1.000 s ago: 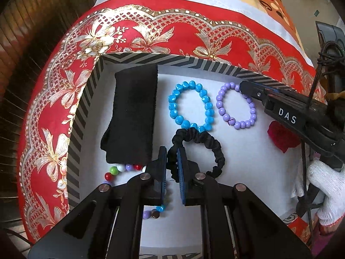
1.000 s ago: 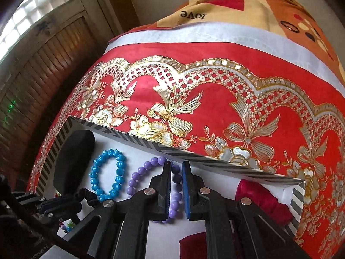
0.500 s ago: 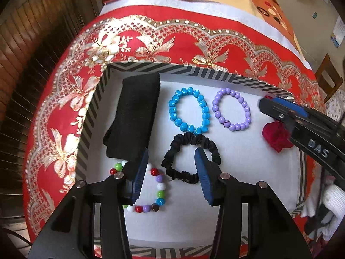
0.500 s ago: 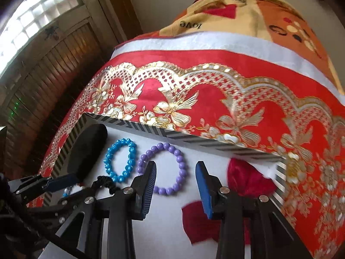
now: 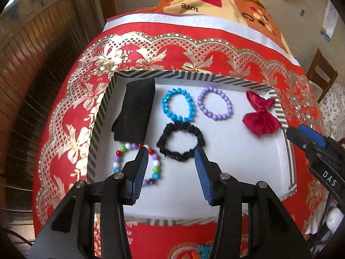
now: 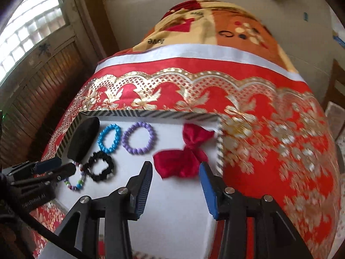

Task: Organize jewelry
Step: 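Withdraw both tools from the box toward the jewelry pile, then grasp the silver rope bracelet with the left tool while the right tool grasps the amber bead bracelet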

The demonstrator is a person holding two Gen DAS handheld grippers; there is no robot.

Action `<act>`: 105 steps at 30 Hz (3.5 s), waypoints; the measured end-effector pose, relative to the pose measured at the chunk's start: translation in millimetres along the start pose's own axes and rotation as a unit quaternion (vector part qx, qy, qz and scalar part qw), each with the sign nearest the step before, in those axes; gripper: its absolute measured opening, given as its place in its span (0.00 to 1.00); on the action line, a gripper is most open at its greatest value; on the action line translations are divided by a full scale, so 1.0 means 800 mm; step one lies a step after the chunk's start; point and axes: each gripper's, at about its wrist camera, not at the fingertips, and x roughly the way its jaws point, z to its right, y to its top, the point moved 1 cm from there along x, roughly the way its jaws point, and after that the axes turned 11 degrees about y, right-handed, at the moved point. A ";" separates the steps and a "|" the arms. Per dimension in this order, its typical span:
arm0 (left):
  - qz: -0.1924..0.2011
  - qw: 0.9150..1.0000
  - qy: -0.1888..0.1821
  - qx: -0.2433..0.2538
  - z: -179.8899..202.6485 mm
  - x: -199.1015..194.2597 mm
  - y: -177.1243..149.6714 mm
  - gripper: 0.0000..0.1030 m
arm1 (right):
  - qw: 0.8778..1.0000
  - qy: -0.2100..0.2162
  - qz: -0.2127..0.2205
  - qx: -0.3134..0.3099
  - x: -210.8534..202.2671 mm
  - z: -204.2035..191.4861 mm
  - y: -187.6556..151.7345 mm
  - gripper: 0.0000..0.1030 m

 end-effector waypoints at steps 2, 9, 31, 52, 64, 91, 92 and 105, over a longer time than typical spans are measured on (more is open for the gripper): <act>0.001 1.000 0.005 0.006 0.003 -0.006 -0.009 0.43 | 1.000 -0.003 0.002 0.010 -0.012 0.004 -0.011 0.42; 0.017 1.000 0.007 0.014 0.006 -0.035 -0.038 0.43 | 0.999 -0.015 0.012 0.029 -0.052 0.008 -0.050 0.42; 0.055 0.998 0.003 0.020 0.007 -0.123 -0.138 0.43 | 0.999 -0.020 0.021 0.014 -0.146 -0.034 -0.156 0.43; 0.003 0.999 -0.027 -0.017 -0.036 -0.125 -0.194 0.43 | 1.000 0.000 -0.003 0.017 -0.164 -0.041 -0.231 0.48; -0.102 0.991 -0.086 -0.013 -0.031 -0.048 -0.205 0.43 | 0.999 0.033 -0.033 0.025 -0.124 -0.017 -0.255 0.47; -0.097 0.987 -0.094 0.084 0.025 -0.017 -0.193 0.07 | 0.999 -0.013 -0.046 -0.025 -0.037 -0.003 -0.207 0.08; -0.092 0.988 -0.096 0.081 0.020 -0.022 -0.193 0.07 | 0.999 -0.008 -0.047 -0.021 -0.038 -0.002 -0.206 0.08; -0.020 0.994 -0.097 0.048 -0.011 -0.087 -0.154 0.06 | 0.998 0.057 0.014 -0.005 -0.111 -0.012 -0.182 0.08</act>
